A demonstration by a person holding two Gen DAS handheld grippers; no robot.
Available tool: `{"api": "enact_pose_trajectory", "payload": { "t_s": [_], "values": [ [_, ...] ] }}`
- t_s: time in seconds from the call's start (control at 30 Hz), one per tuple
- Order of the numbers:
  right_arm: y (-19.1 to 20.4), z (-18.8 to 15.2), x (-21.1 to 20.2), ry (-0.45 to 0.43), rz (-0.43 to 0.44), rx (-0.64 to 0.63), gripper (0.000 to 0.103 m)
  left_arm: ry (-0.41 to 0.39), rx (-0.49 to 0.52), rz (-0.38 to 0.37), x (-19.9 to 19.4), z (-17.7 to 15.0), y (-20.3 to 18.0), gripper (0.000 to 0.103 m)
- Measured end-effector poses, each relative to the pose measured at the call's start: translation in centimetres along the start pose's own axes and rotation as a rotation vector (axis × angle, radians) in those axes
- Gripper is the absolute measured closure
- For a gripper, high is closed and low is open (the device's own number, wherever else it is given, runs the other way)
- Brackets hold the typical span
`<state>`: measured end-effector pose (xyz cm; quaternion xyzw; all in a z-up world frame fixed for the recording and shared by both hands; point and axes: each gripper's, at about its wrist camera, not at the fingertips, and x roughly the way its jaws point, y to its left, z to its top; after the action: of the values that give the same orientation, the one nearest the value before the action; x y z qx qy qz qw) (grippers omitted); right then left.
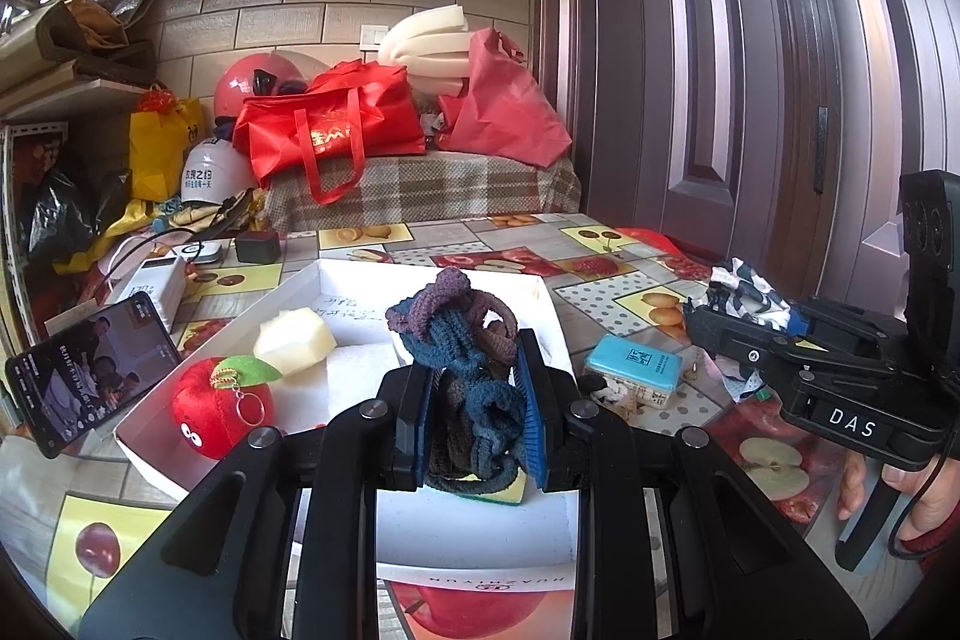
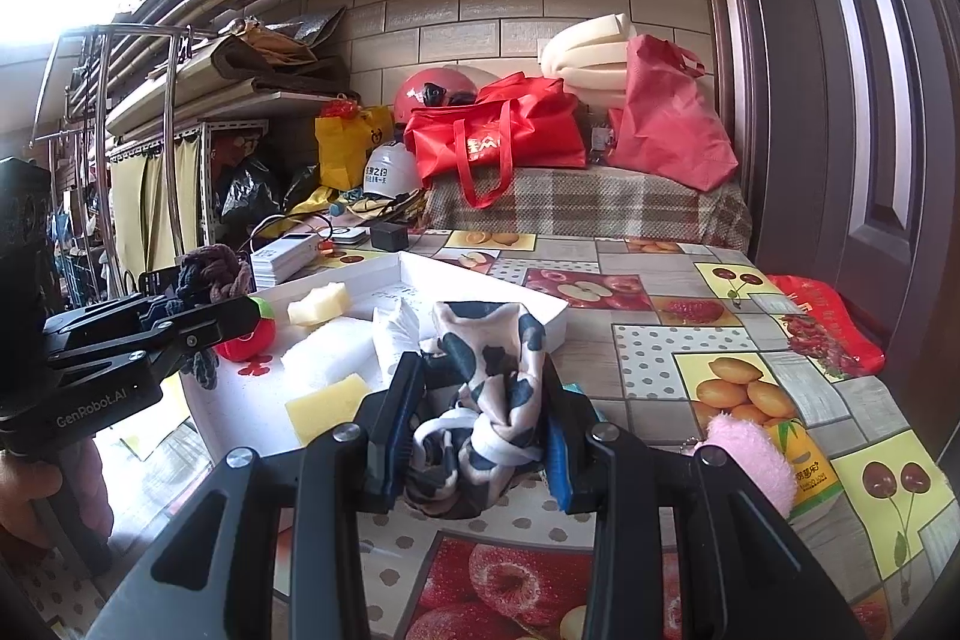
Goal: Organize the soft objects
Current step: 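Carry the hair ties with the left tool while the right tool carries the scrunchie to the box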
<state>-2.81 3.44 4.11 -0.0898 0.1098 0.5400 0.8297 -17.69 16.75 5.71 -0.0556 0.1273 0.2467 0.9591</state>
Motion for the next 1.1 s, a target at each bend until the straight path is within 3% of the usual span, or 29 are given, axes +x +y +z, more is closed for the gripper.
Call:
{"api": "enact_pose_trajectory", "payload": {
  "t_s": [0.97,1.1],
  "values": [
    [4.7,1.1,4.3,0.001,0.103,-0.006,0.066,0.005,-0.038,0.101,1.8,0.3,3.5,0.079],
    [4.9,1.3,4.8,0.007,0.108,-0.001,0.067,-0.004,-0.095,0.122,1.7,0.3,4.9,0.079]
  ]
}}
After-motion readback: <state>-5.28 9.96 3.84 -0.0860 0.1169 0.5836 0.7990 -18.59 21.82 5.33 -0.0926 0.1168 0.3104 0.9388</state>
